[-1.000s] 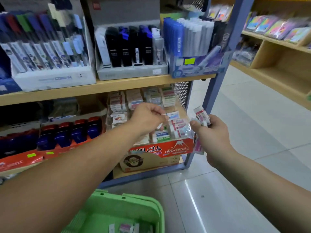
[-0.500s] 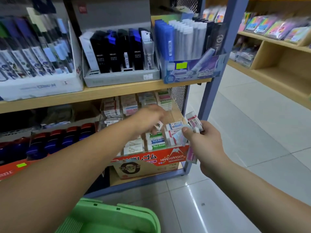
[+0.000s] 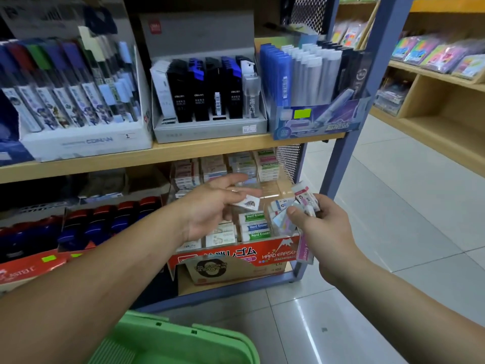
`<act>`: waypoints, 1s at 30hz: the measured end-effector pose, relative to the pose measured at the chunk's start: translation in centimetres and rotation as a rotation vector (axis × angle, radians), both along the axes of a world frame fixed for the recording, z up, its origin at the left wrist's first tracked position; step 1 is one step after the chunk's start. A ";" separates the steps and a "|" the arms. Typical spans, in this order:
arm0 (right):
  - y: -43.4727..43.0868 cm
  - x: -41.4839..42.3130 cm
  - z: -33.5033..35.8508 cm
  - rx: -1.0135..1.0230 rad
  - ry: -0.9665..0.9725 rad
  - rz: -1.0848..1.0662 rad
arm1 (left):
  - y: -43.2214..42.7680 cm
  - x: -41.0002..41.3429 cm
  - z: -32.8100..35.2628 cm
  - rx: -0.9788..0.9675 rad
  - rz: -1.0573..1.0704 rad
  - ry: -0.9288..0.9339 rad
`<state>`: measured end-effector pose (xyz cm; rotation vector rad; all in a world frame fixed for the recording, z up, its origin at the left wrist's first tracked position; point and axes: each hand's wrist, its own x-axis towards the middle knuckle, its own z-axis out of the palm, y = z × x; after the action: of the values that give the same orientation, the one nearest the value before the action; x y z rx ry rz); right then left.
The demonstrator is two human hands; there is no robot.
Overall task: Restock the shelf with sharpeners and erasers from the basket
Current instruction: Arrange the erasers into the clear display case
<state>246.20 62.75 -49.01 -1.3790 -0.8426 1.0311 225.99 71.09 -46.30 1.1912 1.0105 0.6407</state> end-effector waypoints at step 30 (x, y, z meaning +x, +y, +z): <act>4.5 -11.3 -1.0 -0.031 -0.203 0.100 | 5.7 -12.0 -1.0 0.383 0.243 0.764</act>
<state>234.92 67.27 -50.05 -1.4977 -1.0580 0.9947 213.99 76.74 -47.30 1.7264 1.7458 0.5884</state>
